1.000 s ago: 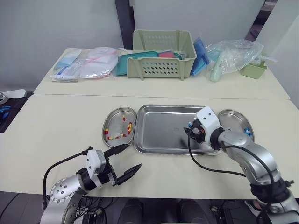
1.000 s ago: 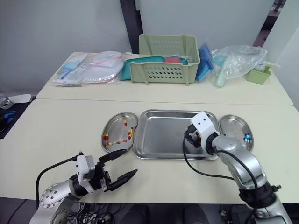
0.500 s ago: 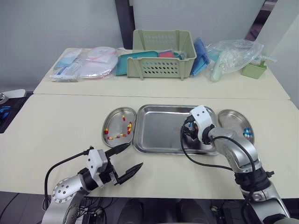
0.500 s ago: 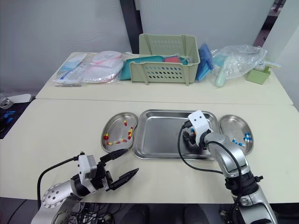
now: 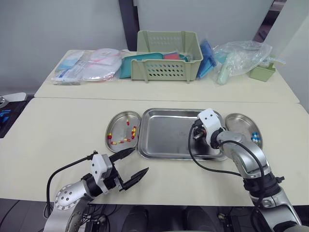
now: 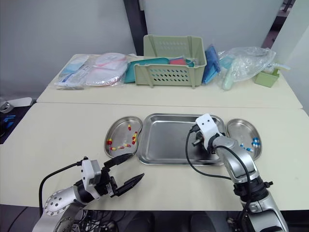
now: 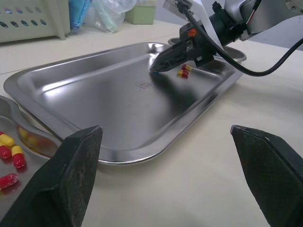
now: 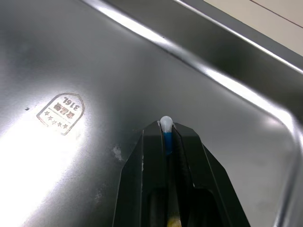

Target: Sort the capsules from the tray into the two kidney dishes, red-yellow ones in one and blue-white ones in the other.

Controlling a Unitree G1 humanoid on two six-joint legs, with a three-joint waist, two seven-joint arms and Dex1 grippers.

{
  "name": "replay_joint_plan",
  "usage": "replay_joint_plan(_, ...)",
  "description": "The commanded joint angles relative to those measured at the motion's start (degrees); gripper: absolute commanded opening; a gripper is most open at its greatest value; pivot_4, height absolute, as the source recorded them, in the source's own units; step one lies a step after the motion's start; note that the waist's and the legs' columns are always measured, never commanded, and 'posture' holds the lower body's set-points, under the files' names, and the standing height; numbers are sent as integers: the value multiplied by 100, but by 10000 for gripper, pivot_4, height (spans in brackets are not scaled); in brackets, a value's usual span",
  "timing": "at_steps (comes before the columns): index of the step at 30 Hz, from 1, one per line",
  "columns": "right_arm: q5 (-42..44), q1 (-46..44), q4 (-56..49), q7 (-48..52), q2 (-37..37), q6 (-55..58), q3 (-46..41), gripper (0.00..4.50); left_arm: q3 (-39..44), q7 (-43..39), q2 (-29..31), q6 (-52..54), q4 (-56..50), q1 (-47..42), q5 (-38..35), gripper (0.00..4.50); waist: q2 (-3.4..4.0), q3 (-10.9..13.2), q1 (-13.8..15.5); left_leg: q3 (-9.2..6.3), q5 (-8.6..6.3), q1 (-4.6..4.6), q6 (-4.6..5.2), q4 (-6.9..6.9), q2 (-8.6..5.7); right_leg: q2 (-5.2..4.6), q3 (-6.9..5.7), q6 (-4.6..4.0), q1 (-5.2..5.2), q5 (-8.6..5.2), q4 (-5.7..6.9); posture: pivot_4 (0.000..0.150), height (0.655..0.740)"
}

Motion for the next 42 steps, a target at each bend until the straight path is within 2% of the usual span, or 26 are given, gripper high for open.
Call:
replay_joint_plan(1, -20, 22, -275, 215, -144, -117, 40, 235, -26, 50, 44, 31, -265, -34, -20, 45000, 0, 0, 0, 0, 0, 0, 0, 0, 0, 0, 0, 0, 0, 0, 0, 1500, 7390)
replay_joint_plan(6, 58, 40, -728, 538, -438, -159, -11, 235, -34, 44, 60, 58, -307, -65, -51, 45000, 5, 5, 5, 0, 0, -5, 0, 0, 0, 0, 0, 0, -4, 0, -1, 1500, 7390)
replay_joint_plan(9, 284, 98, -1179, 776, -653, 34, -325, 235, -64, -73, 99, 26, -340, -90, -77, 45000, 7, 6, 10, -1, 0, -8, 0, 0, 0, 0, 0, 0, -5, 0, -2, 1500, 7390)
replay_joint_plan(14, 731, 532, -1905, 1200, -1350, 213, -1609, 235, -90, -369, 208, 9, -430, -126, -247, 45000, 7, 12, 41, -4, 0, -21, 0, 1, -2, -2, -6, 0, -5, 0, -8, 1500, 7390)
replay_joint_plan(18, 956, 968, -1977, 1439, -1815, 259, -2422, 235, -117, -568, 250, 2, -418, -154, -357, 45000, 9, 12, 24, -5, 0, -21, 0, 0, -1, -1, -7, 0, -6, 0, -6, 1500, 7390)
replay_joint_plan(23, 1017, 1621, -1797, 1642, -2230, 162, -2995, 235, -139, -836, 278, -32, -354, -203, -476, 45000, 11, 14, 16, 1, 0, -21, 0, 0, -1, -1, -3, 0, -6, 0, -7, 1500, 7390)
replay_joint_plan(27, 966, 2193, -1534, 1773, -2404, -52, -3147, 235, -173, -1278, 329, -86, -247, -298, -614, 45000, 11, 14, 19, 2, 0, -20, 0, 1, -1, -1, -4, 0, -5, 0, -7, 1500, 7390)
replay_joint_plan(34, 1002, 2302, -1417, 1562, -2271, -4, -3206, 235, -226, -1471, 252, -130, -191, -426, -601, 45000, 15, 17, 13, 4, 0, -18, 0, 1, -1, 0, -1, 0, -4, 0, -6, 1500, 7390)
replay_joint_plan(35, 1010, 2300, -1417, 1542, -2248, -17, -3237, 6534, -228, -1471, 242, -141, -186, -434, -592, 45000, 15, 17, 15, 3, 0, -18, 0, 1, -1, -1, -1, 0, -4, 0, -6, 1500, 7390)
replay_joint_plan(42, 1053, 2329, -1375, 1572, -2229, -157, -3402, 22867, -197, -1373, 221, -97, -198, -427, -590, 45000, 15, 17, 16, 3, 0, -19, 0, 1, -1, -1, -1, 0, -4, 0, -7, 1500, 7390)
